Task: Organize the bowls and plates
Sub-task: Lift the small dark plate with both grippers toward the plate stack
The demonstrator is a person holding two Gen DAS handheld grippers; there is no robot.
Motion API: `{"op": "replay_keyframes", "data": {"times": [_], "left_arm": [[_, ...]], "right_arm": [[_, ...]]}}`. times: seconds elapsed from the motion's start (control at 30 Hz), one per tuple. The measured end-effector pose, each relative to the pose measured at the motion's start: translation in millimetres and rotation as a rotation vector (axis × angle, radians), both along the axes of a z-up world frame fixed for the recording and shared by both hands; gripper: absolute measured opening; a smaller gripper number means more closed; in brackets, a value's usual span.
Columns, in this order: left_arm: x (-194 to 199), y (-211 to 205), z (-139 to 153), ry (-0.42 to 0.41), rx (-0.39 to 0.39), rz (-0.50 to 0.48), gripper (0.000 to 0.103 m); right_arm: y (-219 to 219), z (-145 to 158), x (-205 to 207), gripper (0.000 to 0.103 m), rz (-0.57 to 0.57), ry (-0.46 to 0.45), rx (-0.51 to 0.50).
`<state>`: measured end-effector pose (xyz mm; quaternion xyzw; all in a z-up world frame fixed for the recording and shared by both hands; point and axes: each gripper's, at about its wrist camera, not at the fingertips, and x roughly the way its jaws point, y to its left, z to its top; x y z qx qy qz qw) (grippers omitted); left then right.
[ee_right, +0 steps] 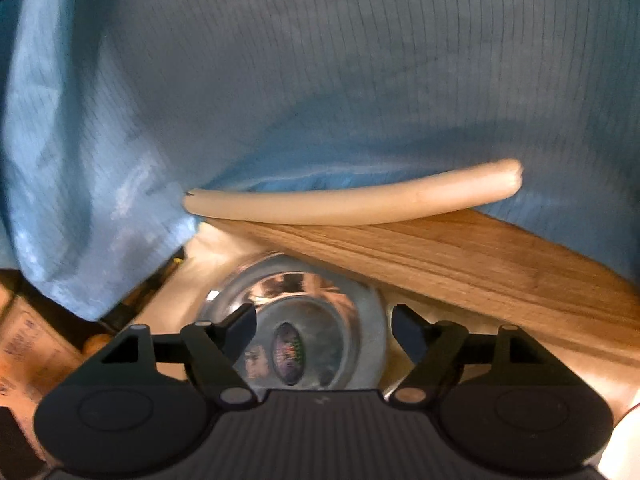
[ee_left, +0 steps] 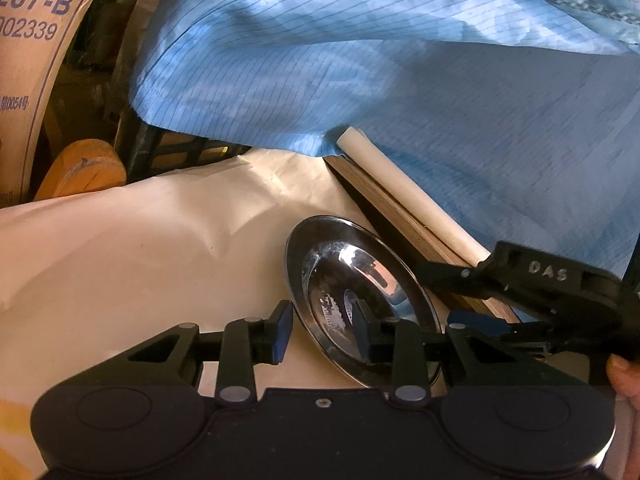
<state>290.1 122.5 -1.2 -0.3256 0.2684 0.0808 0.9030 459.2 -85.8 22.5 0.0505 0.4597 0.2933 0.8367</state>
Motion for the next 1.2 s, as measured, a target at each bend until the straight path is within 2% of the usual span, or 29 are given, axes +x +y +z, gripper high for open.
{"op": "replay_keyframes", "data": {"times": [0.1,0.2,0.33,0.57,0.67,0.77,0.8,0.83,0.93,1.03,1.2], "left_arm": [[0,0,-1,0.0,-0.003,0.0,0.034],[0,1,-1,0.0,-0.006,-0.002,0.034],[0,1,-2,-0.001,-0.01,-0.009,0.033],[0,3,-3,0.001,-0.015,-0.011,0.029],[-1,3,-2,0.003,-0.018,-0.011,0.029],[-4,4,-1,0.003,-0.008,0.0,0.029],[-5,3,-1,0.002,-0.002,0.007,0.029],[-6,4,0,0.003,0.007,0.014,0.027],[-9,8,1,0.008,0.032,0.033,0.017],[-12,12,2,0.009,0.039,0.045,0.016],[-22,15,7,0.004,0.06,0.06,0.016]], "right_arm": [[6,-3,-2,0.079,0.001,-0.023,-0.049],[8,-5,-4,0.081,0.021,-0.031,-0.062],[10,-5,-6,0.077,0.045,-0.035,-0.07],[18,-10,-10,0.077,0.075,-0.039,-0.136],[18,-10,-10,0.076,0.073,-0.032,-0.125],[14,-10,-8,0.064,0.063,-0.018,-0.108],[15,-10,-7,0.055,0.06,-0.015,-0.107],[14,-11,-6,0.046,0.056,-0.014,-0.107],[11,-12,-4,0.033,0.049,-0.012,-0.101],[9,-12,-3,0.024,0.054,-0.004,-0.087],[6,-12,-7,0.019,0.063,0.003,-0.053]]}}
